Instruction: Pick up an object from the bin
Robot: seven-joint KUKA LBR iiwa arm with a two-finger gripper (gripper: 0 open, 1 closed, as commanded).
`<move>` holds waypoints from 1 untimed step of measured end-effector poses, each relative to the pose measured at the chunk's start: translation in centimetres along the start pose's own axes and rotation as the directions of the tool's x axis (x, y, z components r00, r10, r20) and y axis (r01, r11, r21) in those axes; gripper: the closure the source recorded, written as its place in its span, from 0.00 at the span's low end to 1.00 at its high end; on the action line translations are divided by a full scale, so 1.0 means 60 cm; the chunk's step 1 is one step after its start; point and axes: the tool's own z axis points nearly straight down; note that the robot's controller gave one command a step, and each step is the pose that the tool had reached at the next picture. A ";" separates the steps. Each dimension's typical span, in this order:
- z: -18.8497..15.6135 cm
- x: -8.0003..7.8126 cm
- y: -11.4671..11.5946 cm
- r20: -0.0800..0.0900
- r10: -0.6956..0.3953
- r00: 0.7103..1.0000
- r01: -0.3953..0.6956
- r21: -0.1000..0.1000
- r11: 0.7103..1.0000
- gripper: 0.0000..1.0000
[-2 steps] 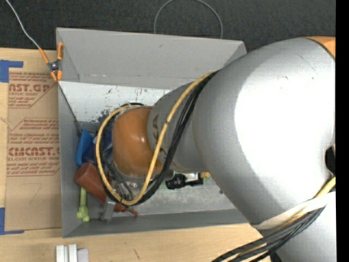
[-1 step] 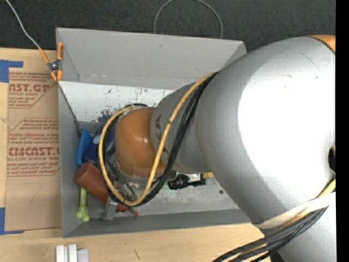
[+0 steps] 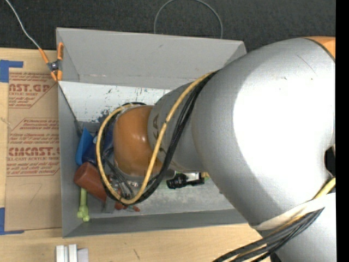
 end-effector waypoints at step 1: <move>0.000 0.000 0.000 0.000 0.000 1.000 0.000 0.000 1.000 1.00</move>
Offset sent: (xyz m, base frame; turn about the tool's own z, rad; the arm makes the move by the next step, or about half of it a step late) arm 0.0000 0.0000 0.0483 0.0000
